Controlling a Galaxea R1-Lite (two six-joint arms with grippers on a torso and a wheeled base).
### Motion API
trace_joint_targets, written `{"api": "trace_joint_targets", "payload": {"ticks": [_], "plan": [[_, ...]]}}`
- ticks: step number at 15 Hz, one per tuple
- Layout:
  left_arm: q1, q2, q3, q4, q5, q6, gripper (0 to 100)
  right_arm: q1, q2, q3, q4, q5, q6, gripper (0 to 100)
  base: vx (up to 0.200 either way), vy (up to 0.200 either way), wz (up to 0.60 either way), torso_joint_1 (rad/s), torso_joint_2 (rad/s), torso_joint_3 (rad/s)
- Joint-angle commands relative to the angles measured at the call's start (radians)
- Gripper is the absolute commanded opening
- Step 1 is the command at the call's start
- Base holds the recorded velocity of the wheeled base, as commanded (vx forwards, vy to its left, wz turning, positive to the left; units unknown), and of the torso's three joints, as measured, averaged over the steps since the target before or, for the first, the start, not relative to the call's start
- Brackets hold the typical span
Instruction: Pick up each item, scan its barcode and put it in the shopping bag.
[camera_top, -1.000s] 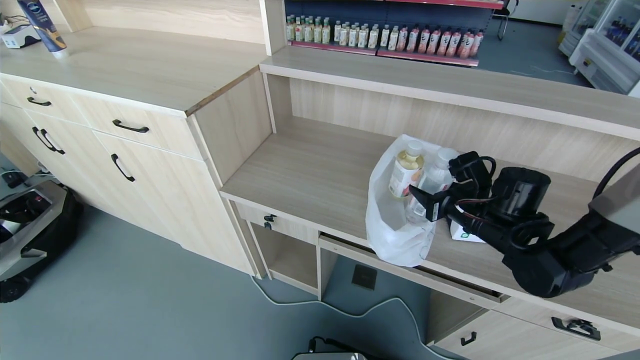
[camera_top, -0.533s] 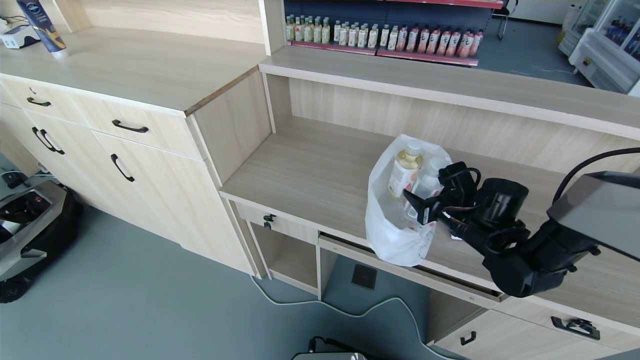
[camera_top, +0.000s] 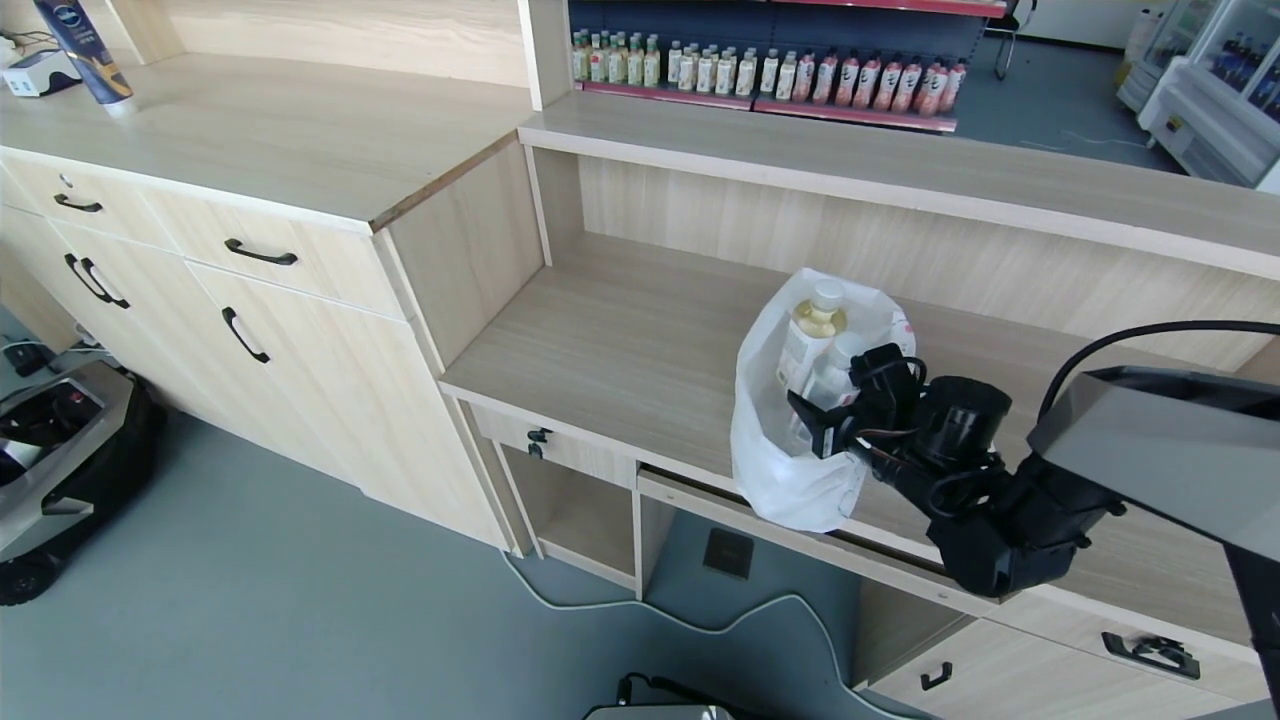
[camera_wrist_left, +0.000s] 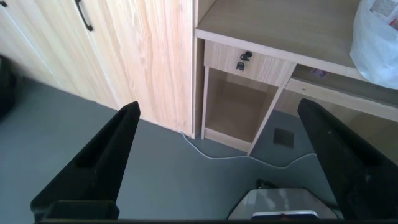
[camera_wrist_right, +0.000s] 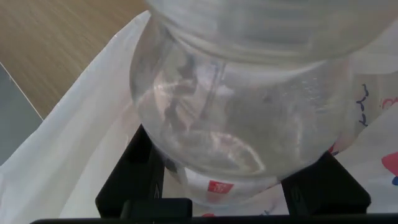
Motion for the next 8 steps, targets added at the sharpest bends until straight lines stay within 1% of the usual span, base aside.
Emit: {"api": "trace_joint_targets", "payload": {"ticks": [1,2,8], "plan": [[0.0,0.0,0.001,0.0,0.0,-0.001,100,0.002,0.03,-0.014,-0.002,0.001,-0.001,0,0.0,0.0,0.0,0.0,0.0,0.0],[0.0,0.0,-0.001,0.0,0.0,0.001,100,0.002,0.038,-0.027,-0.002,0.001,-0.004,0,0.0,0.0,0.0,0.0,0.0,0.0],[0.0,0.0,0.001,0.0,0.0,-0.001,100,0.006,0.029,0.004,-0.008,-0.001,-0.009,0,0.0,0.0,0.0,0.0,0.0,0.0]]}}
